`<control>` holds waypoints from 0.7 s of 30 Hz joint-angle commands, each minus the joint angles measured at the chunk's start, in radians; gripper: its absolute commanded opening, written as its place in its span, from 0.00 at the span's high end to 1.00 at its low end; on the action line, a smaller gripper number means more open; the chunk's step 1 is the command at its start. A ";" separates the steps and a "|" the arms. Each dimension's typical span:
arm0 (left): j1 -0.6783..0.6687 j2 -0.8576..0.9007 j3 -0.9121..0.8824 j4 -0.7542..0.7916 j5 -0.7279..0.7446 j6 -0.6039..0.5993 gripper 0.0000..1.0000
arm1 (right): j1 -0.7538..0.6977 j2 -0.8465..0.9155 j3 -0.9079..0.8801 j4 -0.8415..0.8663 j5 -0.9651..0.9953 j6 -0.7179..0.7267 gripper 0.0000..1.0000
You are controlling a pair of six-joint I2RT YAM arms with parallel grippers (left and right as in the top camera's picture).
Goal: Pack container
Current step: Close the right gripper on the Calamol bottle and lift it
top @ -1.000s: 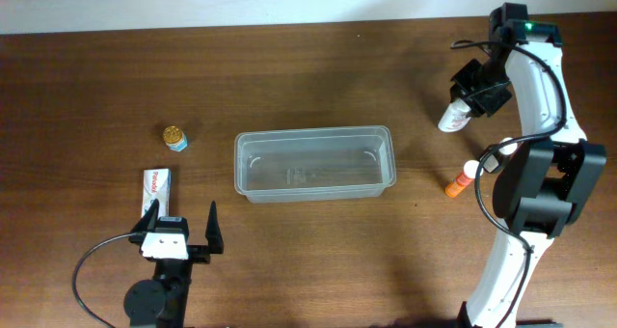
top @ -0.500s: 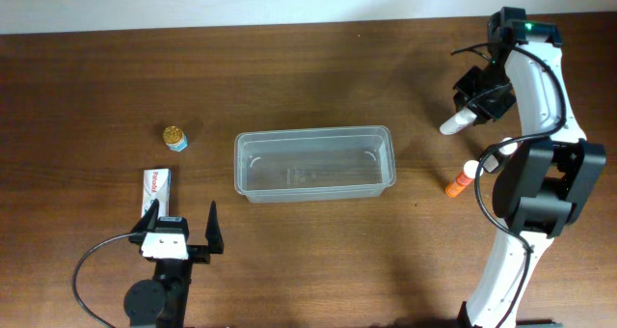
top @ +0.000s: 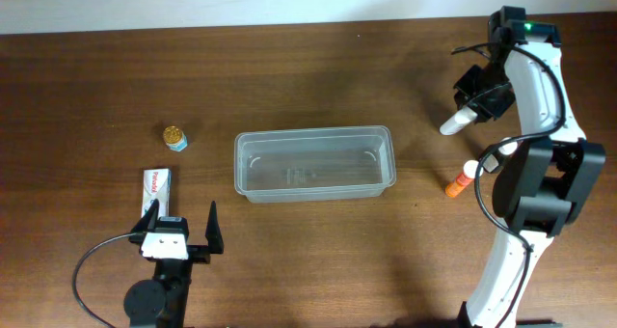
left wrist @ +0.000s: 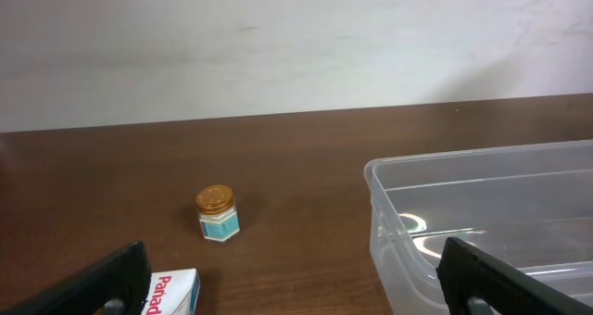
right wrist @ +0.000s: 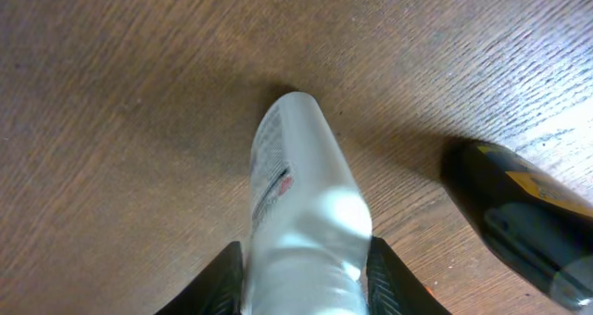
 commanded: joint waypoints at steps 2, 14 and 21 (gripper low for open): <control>0.005 -0.003 -0.005 -0.001 0.011 0.015 0.01 | 0.000 0.043 0.007 0.011 -0.011 -0.006 0.66; 0.005 -0.003 -0.005 0.000 0.011 0.015 0.01 | -0.001 0.042 0.008 0.018 -0.004 -0.037 0.82; 0.005 -0.003 -0.005 0.000 0.011 0.015 0.01 | 0.000 0.034 0.087 -0.043 -0.011 -0.110 0.81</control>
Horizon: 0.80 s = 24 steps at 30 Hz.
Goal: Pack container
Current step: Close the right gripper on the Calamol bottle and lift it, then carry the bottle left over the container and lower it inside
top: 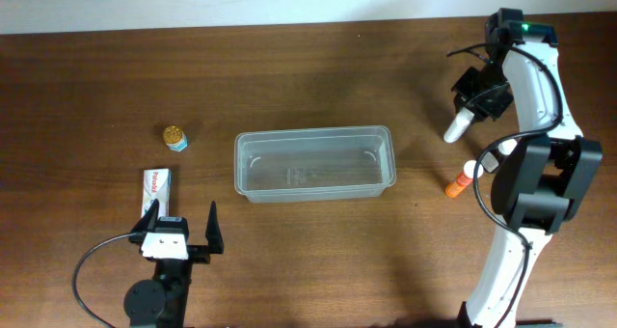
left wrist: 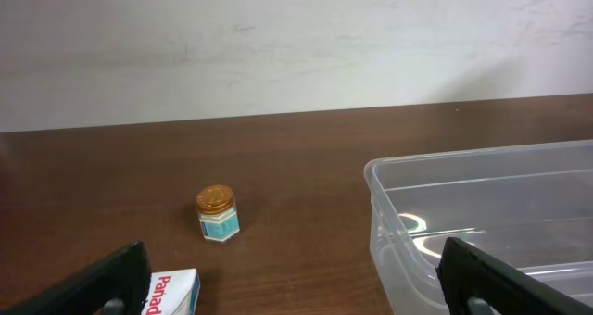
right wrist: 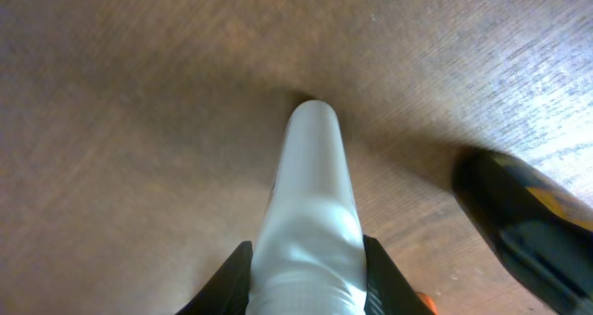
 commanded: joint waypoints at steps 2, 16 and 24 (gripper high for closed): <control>0.005 -0.003 -0.005 -0.001 0.010 0.015 0.01 | 0.000 0.011 0.127 -0.067 -0.002 -0.084 0.81; 0.005 -0.003 -0.005 -0.001 0.011 0.015 0.00 | 0.107 -0.006 0.606 -0.369 -0.277 -0.337 0.80; 0.005 -0.003 -0.005 -0.001 0.011 0.015 0.01 | 0.268 -0.138 0.611 -0.369 -0.311 -0.341 0.79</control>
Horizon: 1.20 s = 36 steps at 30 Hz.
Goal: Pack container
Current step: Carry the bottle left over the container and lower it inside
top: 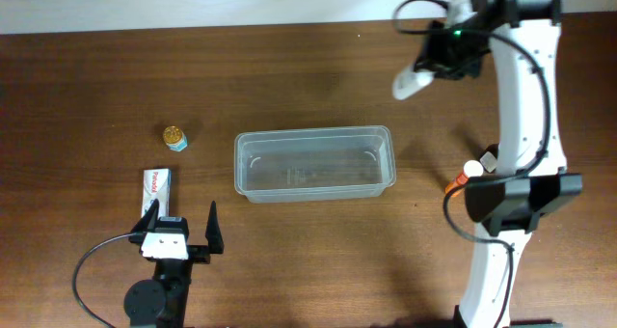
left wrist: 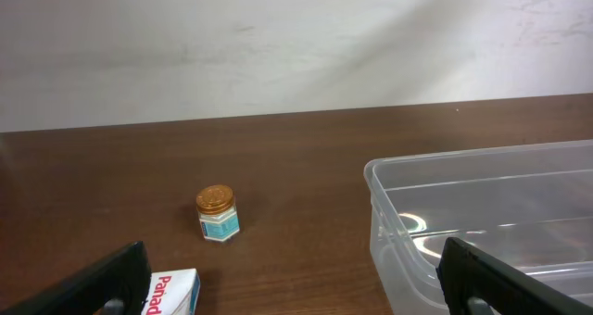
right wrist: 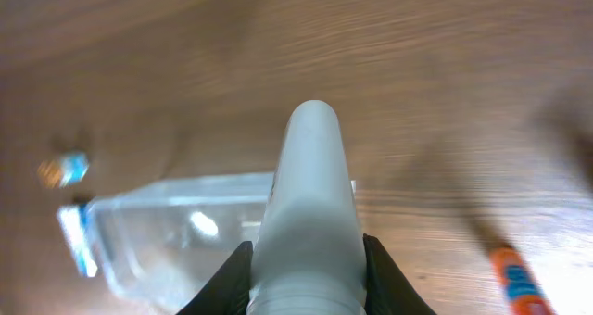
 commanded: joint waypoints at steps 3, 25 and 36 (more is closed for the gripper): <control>0.005 -0.003 -0.005 -0.001 0.011 0.015 0.01 | 0.117 -0.173 0.010 -0.006 -0.043 -0.033 0.79; 0.005 -0.003 -0.005 0.000 0.011 0.015 0.01 | 0.388 -0.309 -0.530 0.025 0.390 0.176 0.80; 0.005 -0.003 -0.005 -0.001 0.011 0.015 0.01 | 0.388 -0.309 -0.708 0.193 0.401 0.202 0.80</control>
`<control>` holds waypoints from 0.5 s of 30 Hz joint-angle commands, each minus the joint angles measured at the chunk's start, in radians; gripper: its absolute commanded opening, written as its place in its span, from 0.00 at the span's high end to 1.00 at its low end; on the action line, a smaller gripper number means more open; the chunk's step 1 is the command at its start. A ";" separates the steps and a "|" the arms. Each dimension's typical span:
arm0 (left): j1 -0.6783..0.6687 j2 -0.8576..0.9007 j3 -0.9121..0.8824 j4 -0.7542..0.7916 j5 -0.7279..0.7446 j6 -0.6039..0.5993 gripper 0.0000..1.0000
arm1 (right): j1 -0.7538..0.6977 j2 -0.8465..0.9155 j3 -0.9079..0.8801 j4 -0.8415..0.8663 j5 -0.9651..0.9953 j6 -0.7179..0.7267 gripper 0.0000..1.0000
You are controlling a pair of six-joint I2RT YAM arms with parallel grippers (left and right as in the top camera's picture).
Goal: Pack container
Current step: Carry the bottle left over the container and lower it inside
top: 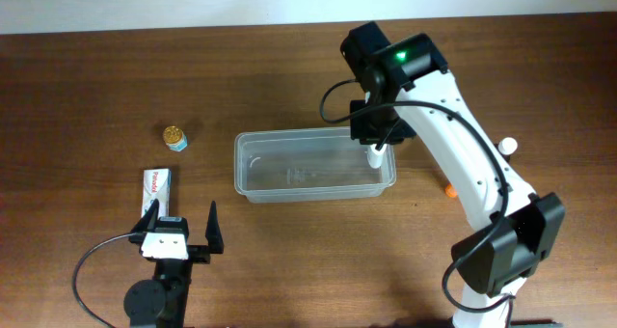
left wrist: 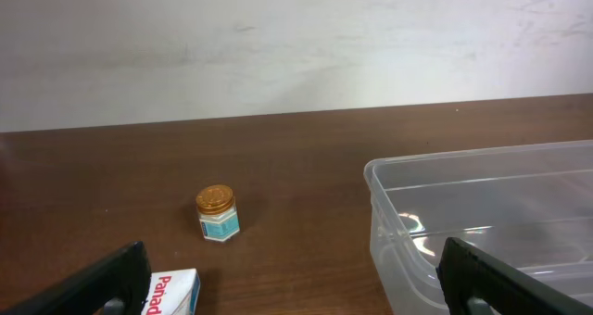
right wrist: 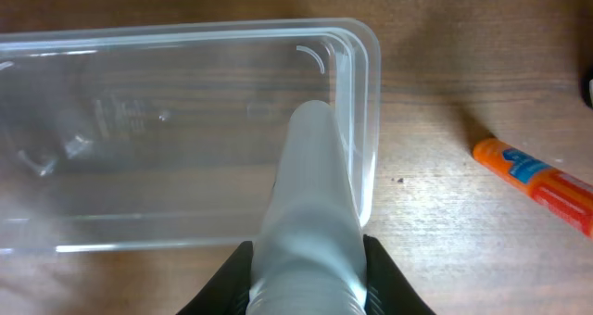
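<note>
A clear plastic container (top: 314, 164) lies mid-table, with nothing lying in it; its right end shows in the right wrist view (right wrist: 366, 93) and its left end in the left wrist view (left wrist: 482, 222). My right gripper (top: 378, 147) is shut on a white tube (right wrist: 310, 204), whose tip (top: 376, 158) hangs over the container's right end. My left gripper (left wrist: 296, 283) stands open near the front left edge, holding nothing. A gold-lidded jar (top: 174, 137) and a white Panadol box (top: 155, 186) lie left of the container.
An orange tube (right wrist: 537, 171) lies on the table right of the container, with its tip showing (top: 449, 189). A small white cap (top: 508, 146) sits further right. The wall borders the table's far edge.
My right gripper has moved with the white tube from above the table behind the container's right corner to over the container's right end. The left arm stayed put.
My right gripper was shut on the white tube at the table's far right, tube lying near the wood. It then held the tube tilted up, later high behind the container, and now over the container's right end. The left gripper stayed open throughout.
</note>
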 commanded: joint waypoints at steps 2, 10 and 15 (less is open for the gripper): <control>0.005 -0.003 -0.005 0.000 0.010 0.015 0.00 | 0.005 -0.013 -0.056 0.050 0.027 0.016 0.80; 0.005 -0.003 -0.005 -0.001 0.011 0.015 0.01 | 0.005 -0.012 -0.155 0.148 0.027 0.015 0.80; 0.005 -0.003 -0.005 -0.001 0.010 0.015 0.00 | 0.005 -0.012 -0.212 0.213 0.035 0.015 0.80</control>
